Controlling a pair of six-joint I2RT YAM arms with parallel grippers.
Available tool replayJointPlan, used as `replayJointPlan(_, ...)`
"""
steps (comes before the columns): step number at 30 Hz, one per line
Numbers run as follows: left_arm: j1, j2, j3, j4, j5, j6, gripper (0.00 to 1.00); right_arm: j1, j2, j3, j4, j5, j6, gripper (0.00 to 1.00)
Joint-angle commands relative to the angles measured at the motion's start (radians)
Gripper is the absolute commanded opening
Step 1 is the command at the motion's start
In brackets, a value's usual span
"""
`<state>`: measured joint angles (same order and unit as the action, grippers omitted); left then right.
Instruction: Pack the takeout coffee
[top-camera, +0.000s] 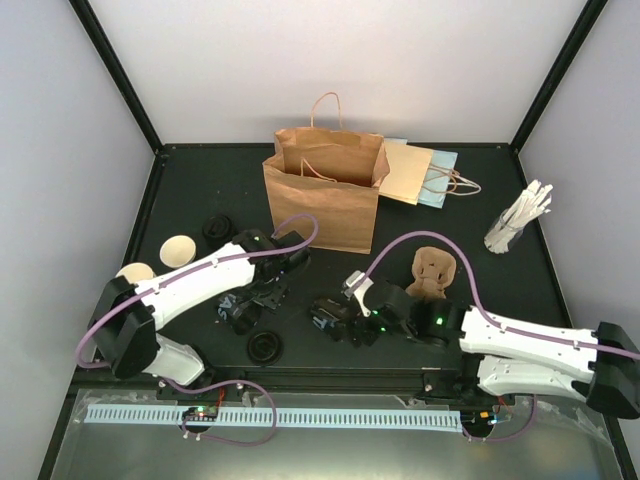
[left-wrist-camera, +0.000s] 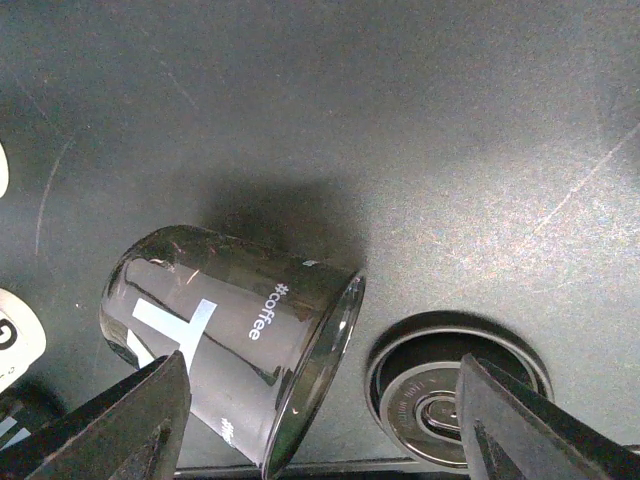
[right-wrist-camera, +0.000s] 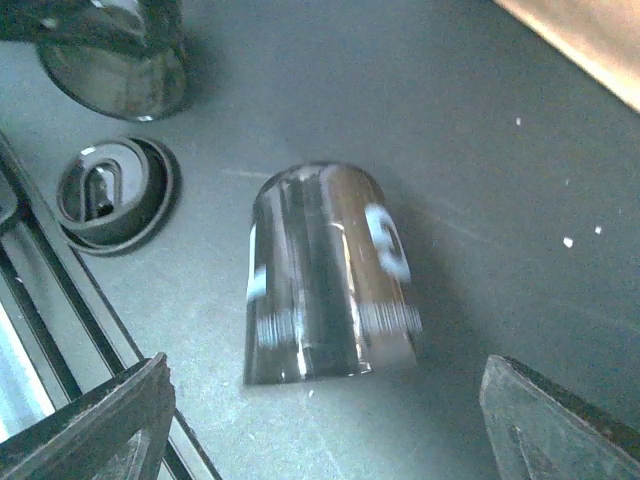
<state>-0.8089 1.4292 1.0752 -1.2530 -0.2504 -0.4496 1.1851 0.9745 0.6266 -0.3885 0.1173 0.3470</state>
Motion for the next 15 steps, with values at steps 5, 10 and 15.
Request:
replayJointPlan(5,-0.005,0.072,0.041,-0.06,-0.039,-0.002,0.72,0.004,0.129,0.077,-0.11,-0.013,0.144,0.86)
replayJointPlan(10,-0.004,0.092,0.042,-0.064,-0.035,0.0,0.69,0.003,0.111,0.074,-0.05,0.0,0.158,0.87)
replayJointPlan(15,-0.018,0.107,0.056,-0.091,-0.024,-0.005,0.71,0.003,0.1,0.078,-0.046,0.012,0.151,0.87)
